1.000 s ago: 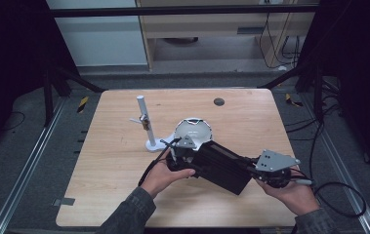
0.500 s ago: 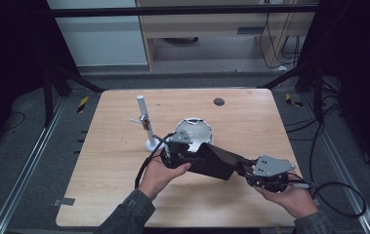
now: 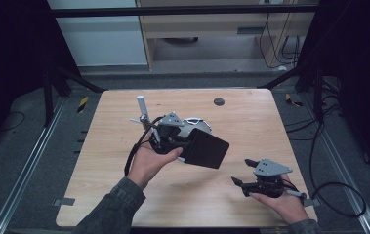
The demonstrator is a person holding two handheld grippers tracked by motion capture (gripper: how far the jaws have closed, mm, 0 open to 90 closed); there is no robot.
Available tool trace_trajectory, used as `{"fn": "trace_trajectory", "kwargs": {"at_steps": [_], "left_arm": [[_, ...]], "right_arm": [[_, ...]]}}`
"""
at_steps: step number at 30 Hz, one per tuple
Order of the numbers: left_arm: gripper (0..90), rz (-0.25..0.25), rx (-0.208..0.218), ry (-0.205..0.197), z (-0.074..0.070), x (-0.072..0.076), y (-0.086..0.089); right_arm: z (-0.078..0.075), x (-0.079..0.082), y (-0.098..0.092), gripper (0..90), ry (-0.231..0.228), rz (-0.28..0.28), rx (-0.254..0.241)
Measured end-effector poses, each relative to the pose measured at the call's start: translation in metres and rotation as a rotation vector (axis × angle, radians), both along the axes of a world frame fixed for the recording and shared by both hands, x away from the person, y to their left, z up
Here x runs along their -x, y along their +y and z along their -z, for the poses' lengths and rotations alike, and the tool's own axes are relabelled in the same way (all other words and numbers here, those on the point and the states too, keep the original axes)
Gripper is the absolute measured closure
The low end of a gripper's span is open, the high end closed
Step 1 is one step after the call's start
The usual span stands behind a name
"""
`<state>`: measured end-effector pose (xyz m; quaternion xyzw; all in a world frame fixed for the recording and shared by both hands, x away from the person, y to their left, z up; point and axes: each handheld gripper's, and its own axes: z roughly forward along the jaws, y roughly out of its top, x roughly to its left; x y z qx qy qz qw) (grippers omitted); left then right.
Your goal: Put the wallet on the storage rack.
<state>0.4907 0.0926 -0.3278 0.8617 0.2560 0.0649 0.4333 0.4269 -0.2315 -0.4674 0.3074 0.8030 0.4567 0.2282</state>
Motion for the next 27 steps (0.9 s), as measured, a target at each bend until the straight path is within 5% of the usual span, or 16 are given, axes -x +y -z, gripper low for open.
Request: {"fn": "trace_trajectory", "kwargs": {"at_steps": [11,17,27], "left_arm": [[80.6,-0.030,0.008,-0.024,-0.021,-0.001,0.007],[80.7,-0.044,0.018,-0.040,-0.037,0.000,0.011],[80.7,-0.101,0.034,-0.053,-0.057,-0.011,0.021]], "right_arm": [[0.017,-0.015,-0.019,12.3,0.070,0.286,-0.037],[0.021,-0.016,-0.029,12.0,0.106,0.340,-0.057],[0.026,-0.019,-0.033,12.6,0.129,0.392,-0.023]]}}
